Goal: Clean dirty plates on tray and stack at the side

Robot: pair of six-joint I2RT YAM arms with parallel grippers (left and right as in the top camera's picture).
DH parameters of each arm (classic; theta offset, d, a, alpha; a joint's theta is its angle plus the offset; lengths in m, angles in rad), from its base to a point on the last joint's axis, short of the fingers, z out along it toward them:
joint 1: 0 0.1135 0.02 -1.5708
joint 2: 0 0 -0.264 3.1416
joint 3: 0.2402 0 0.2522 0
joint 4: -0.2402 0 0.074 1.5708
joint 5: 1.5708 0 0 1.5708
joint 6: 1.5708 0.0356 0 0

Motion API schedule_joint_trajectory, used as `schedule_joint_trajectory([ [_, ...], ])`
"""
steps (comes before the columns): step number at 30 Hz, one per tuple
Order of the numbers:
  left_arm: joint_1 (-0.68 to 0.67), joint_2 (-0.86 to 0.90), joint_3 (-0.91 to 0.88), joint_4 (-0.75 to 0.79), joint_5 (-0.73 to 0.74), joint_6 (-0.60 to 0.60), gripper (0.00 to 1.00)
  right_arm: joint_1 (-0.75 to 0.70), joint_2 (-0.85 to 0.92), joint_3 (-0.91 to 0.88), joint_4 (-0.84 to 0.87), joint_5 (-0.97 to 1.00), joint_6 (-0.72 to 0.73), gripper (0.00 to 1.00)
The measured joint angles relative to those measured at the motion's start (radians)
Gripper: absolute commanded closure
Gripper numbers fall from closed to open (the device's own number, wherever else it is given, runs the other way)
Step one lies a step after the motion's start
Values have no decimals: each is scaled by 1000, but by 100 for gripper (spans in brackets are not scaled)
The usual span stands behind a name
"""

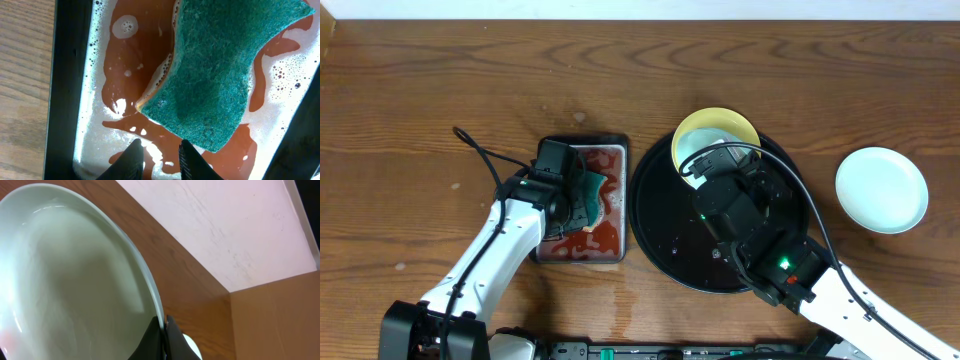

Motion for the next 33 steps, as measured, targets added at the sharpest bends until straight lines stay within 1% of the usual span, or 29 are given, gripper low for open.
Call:
schedule_joint_trajectory([
  [17, 0, 0, 0, 0, 0, 0, 75, 0, 0, 0, 93, 22, -169, 99],
  [33, 0, 0, 0, 0, 0, 0, 75, -2, 0, 0, 180, 50, -278, 99],
])
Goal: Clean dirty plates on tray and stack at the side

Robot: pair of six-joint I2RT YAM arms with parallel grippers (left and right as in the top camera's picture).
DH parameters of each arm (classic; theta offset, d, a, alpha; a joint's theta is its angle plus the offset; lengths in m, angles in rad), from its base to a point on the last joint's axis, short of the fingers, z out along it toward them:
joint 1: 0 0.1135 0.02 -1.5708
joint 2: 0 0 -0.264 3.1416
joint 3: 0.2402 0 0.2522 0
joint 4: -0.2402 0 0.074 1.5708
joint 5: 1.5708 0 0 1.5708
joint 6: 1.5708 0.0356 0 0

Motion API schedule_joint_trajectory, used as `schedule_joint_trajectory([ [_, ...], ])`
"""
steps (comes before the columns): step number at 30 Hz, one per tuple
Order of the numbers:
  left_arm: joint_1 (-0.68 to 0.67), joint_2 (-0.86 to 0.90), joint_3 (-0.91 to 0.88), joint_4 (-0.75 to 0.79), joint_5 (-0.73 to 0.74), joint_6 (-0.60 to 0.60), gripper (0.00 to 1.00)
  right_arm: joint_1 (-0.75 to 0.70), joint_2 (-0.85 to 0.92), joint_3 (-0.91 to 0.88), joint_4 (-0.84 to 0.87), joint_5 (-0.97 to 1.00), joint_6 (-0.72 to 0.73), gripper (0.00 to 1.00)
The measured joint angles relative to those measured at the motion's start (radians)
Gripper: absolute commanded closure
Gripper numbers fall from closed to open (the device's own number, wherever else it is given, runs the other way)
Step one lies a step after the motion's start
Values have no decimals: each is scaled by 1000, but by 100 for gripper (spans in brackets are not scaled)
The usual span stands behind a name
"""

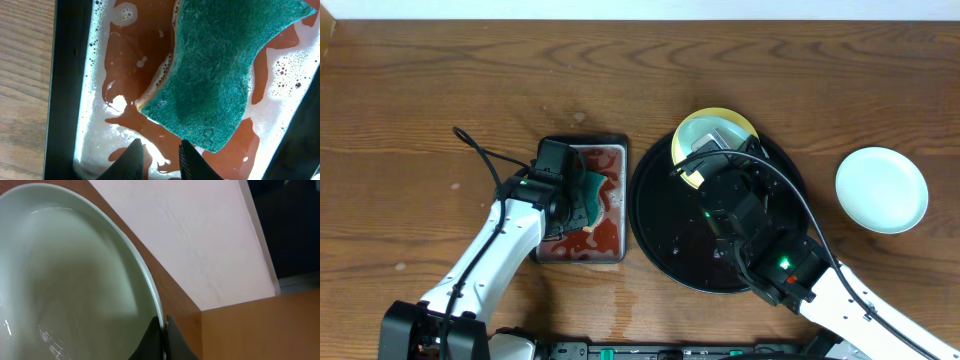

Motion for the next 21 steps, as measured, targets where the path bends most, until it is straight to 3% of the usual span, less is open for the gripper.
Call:
schedule_joint_trajectory([
  [21, 0, 0, 0, 0, 0, 0, 75, -2, 0, 0, 105, 32, -147, 99],
])
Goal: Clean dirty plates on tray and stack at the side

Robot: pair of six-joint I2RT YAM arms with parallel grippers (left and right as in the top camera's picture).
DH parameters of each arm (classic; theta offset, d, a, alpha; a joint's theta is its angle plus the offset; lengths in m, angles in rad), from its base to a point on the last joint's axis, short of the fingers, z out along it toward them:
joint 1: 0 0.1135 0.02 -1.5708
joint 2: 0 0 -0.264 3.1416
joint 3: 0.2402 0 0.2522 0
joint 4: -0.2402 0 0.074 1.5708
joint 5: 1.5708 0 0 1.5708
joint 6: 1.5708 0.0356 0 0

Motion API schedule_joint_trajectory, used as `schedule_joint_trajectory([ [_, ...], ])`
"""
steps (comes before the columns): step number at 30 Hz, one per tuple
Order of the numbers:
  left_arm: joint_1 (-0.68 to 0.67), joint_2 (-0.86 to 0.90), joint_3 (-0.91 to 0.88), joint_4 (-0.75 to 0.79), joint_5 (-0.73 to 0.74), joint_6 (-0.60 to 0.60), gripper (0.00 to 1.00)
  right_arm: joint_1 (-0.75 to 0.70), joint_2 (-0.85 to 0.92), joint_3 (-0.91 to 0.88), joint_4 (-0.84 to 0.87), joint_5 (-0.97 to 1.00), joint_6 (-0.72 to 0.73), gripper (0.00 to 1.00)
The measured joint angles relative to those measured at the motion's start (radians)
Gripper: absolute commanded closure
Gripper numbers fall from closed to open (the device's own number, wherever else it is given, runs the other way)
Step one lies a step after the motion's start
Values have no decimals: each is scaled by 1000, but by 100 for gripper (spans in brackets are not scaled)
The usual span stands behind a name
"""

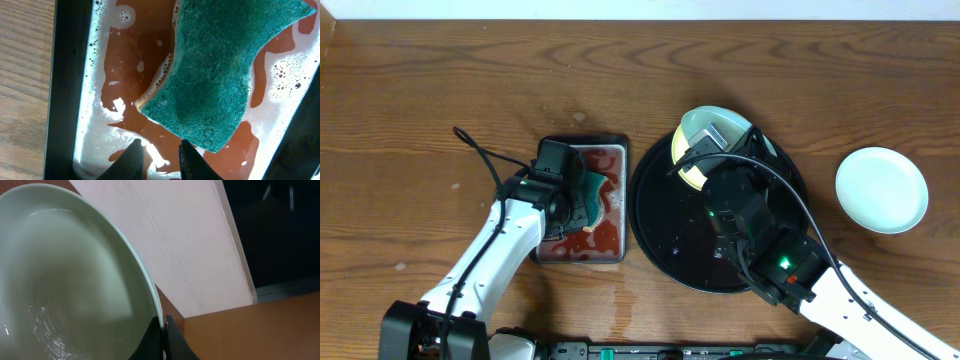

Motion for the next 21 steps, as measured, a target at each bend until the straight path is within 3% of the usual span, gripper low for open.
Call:
schedule_joint_trajectory([
  [8, 0, 0, 0, 0, 0, 0, 75, -14, 0, 0, 0, 4, -3, 99],
  [12, 0, 0, 0, 0, 0, 0, 75, -52, 0, 0, -18, 3, 69, 99],
  [16, 0, 0, 0, 0, 0, 0, 75, -126, 0, 3, -139, -27, 269, 99],
  [21, 0, 0, -3, 0, 0, 0, 75, -313, 5, 7, -367, -145, 647, 99],
])
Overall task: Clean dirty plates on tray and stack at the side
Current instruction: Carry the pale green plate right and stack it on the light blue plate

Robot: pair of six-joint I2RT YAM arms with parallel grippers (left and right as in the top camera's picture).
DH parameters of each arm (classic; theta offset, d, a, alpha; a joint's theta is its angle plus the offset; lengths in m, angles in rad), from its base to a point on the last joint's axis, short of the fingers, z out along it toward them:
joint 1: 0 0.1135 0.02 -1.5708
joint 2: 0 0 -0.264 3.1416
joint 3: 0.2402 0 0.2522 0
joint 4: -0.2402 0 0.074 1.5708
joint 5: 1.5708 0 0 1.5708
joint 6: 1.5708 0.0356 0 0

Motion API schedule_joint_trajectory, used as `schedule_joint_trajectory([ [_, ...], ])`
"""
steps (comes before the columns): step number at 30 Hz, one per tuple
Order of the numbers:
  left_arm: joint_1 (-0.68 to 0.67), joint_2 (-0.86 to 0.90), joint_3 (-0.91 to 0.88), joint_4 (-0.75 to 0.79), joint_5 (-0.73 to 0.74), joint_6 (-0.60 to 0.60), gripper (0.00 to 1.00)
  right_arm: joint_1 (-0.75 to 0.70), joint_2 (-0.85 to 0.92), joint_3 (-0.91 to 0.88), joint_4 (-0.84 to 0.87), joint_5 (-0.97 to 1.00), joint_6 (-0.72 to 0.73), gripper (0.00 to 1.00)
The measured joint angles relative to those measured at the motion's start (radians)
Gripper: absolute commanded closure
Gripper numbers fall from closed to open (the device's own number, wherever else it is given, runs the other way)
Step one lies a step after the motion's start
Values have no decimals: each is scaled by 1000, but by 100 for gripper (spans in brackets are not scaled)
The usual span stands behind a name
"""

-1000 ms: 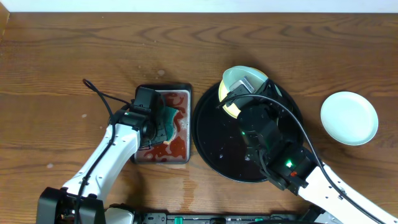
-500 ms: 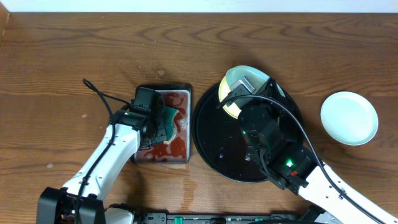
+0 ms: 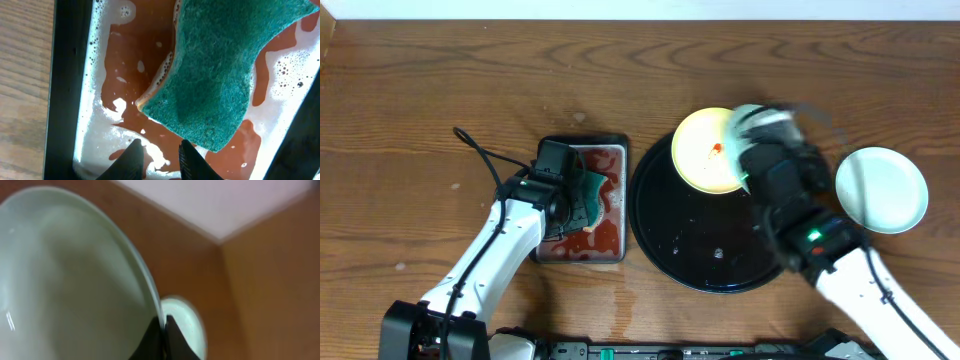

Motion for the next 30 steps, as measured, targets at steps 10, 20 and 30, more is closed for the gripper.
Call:
schedule_joint_trajectory([
  [10, 0, 0, -1, 0, 0, 0, 75, -575, 77, 0, -135, -531, 523, 99],
  [20, 0, 0, -1, 0, 0, 0, 75, -961, 182, 0, -180, -883, 631, 99],
  [30, 0, 0, -1, 0, 0, 0, 75, -1199, 236, 0, -157, -1044, 686, 99],
])
